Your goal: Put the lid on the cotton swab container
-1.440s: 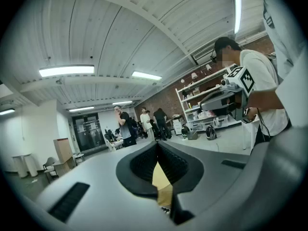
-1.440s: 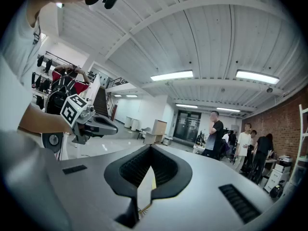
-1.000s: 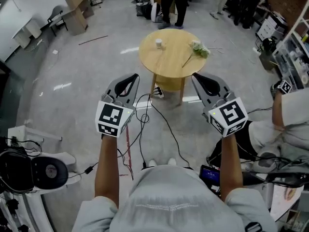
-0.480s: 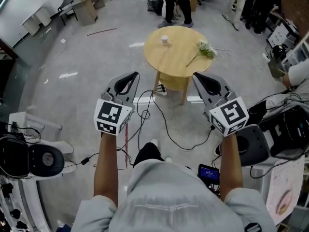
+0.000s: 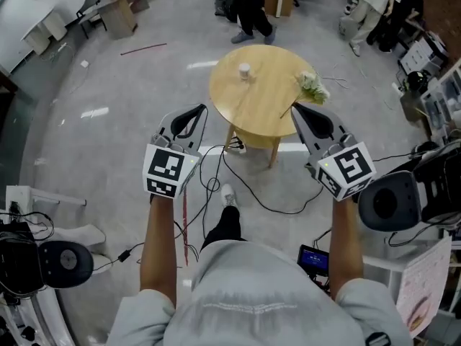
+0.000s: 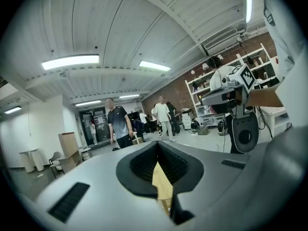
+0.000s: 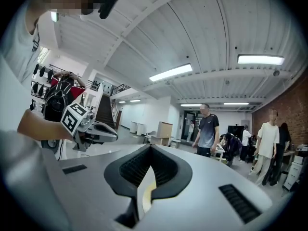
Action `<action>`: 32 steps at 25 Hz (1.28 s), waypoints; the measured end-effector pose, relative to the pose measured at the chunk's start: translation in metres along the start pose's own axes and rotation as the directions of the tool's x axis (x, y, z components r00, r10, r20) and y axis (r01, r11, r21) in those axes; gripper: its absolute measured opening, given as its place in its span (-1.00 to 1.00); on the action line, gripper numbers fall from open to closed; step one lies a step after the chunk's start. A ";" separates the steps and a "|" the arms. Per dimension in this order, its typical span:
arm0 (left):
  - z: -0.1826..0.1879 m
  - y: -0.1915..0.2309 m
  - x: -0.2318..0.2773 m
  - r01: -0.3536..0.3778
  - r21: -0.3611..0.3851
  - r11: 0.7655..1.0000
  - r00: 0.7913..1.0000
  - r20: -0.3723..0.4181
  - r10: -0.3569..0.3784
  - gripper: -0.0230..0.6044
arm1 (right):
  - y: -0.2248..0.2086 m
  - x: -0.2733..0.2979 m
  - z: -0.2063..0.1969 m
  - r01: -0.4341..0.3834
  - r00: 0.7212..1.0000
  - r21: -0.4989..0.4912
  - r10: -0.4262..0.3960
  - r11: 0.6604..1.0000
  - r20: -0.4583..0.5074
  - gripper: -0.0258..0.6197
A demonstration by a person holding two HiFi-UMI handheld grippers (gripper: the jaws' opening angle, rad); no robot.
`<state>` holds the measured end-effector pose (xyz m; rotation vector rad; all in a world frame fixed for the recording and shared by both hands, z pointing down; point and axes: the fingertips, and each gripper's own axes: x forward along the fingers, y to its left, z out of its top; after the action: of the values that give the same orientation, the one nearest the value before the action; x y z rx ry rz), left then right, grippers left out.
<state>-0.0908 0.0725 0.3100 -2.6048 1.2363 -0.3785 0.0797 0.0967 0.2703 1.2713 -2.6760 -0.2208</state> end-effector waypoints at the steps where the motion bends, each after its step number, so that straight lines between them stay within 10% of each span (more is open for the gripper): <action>1: -0.004 0.013 0.014 0.004 0.004 1.000 1.000 -0.001 -0.004 -0.87 | -0.009 0.017 -0.002 -0.002 1.000 -0.001 0.002 1.000 -0.010 -0.84; 11: -0.029 0.130 0.151 0.043 -0.015 0.999 0.999 -0.014 -0.043 -0.87 | -0.112 0.165 -0.024 0.016 0.995 -0.031 -0.019 0.999 -0.097 -0.84; 21: -0.103 0.159 0.242 0.070 -0.140 0.988 0.992 -0.097 -0.084 -0.87 | -0.168 0.234 -0.096 0.032 0.982 0.045 -0.023 0.998 -0.190 -0.84; 32: -0.201 0.120 0.326 -0.013 -0.534 0.845 0.966 -0.224 -0.127 -0.73 | -0.201 0.264 -0.184 -0.135 0.948 0.153 0.172 0.979 -0.267 -0.84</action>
<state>-0.0447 -0.2759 0.5038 -3.1488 1.5313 -0.4389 0.1067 -0.2450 0.4320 1.0299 -2.5602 0.1505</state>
